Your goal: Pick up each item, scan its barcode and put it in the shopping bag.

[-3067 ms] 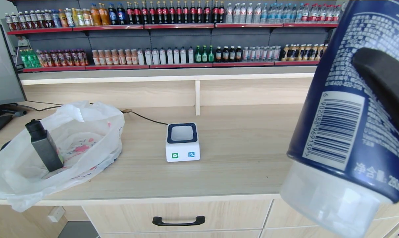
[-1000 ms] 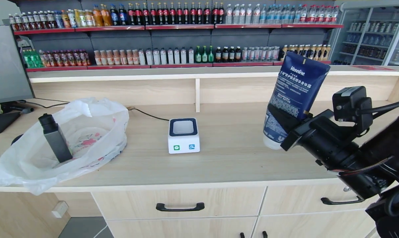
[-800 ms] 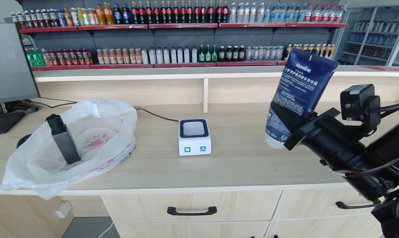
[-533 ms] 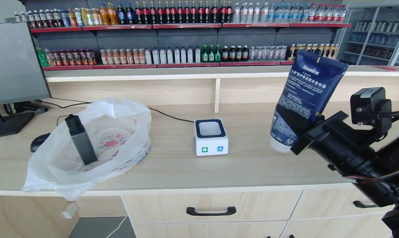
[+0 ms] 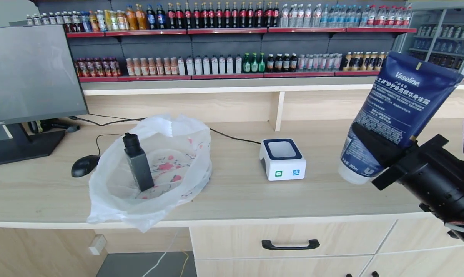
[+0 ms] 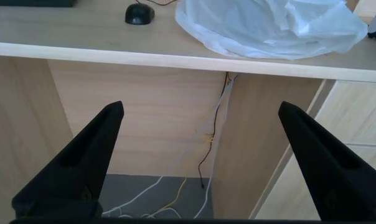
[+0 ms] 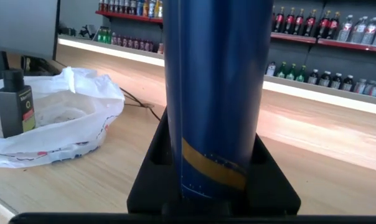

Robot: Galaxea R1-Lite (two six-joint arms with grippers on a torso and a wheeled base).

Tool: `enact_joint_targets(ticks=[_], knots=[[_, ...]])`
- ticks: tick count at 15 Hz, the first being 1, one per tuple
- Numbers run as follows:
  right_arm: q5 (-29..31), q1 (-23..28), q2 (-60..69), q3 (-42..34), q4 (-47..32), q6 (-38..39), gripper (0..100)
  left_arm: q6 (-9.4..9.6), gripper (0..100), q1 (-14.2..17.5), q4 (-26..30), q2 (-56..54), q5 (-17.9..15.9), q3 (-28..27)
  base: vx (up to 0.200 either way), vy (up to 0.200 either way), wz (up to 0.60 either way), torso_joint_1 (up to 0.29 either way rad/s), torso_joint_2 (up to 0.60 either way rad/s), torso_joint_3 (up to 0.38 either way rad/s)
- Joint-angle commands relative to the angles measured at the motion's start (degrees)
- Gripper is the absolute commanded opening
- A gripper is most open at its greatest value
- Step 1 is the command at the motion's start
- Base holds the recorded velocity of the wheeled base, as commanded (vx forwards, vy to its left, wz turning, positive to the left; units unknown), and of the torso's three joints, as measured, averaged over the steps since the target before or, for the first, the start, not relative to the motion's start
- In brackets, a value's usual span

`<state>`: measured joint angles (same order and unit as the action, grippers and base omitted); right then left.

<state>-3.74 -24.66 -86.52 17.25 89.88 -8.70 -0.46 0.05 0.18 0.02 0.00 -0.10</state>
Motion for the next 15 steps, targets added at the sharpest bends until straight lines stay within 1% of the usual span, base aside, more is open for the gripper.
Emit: enact_joint_targets(ticks=[1,5,6,8,10,11,13,14,15], knots=[[0.0,0.3,0.7,0.1,0.1,-0.1,0,0.02,100,0.0,0.0,0.0,0.0,0.0,0.0,0.2,0.0,0.002,0.0,-0.002],[-0.1,0.8,-1.5,0.4,0.1,-2.4,0,0.2,100,0.0,-0.1,0.0,-0.1,0.0,0.0,0.2,0.0,0.005,0.01,0.002],[-0.1,0.8,-3.3,1.5,0.1,-3.2,0,0.2,100,0.0,-0.1,0.0,0.0,0.0,0.0,0.0,0.0,0.0,0.0,0.0],[-0.7,0.7,-8.8,8.4,0.1,-5.2,0,0.2,100,0.0,-0.1,0.0,0.0,0.0,0.0,0.0,0.0,0.0,0.0,0.0],[-3.6,1.6,-13.3,11.9,0.1,-6.7,0,0.2,100,0.0,-0.1,0.0,-0.1,0.0,0.0,0.0,0.0,0.0,0.0,0.0],[-5.0,2.3,-14.6,14.2,0.1,-8.9,0,0.2,100,0.0,-0.1,0.0,0.0,0.0,0.0,0.0,0.0,0.0,0.0,0.0],[-7.1,3.3,-16.9,21.9,0.1,-13.0,0,0.29,100,0.0,-0.1,0.0,0.0,0.0,0.0,0.0,0.0,0.0,0.0,0.0],[-8.7,2.8,-19.4,26.3,0.1,-17.6,0,0.29,100,0.0,-0.1,0.0,-0.1,0.0,0.0,0.0,0.0,0.0,0.0,0.0],[-9.4,2.3,-20.8,28.4,0.1,-19.9,0,0.38,100,0.0,-0.1,0.0,-0.1,0.0,0.0,0.0,0.0,0.0,0.0,0.0]])
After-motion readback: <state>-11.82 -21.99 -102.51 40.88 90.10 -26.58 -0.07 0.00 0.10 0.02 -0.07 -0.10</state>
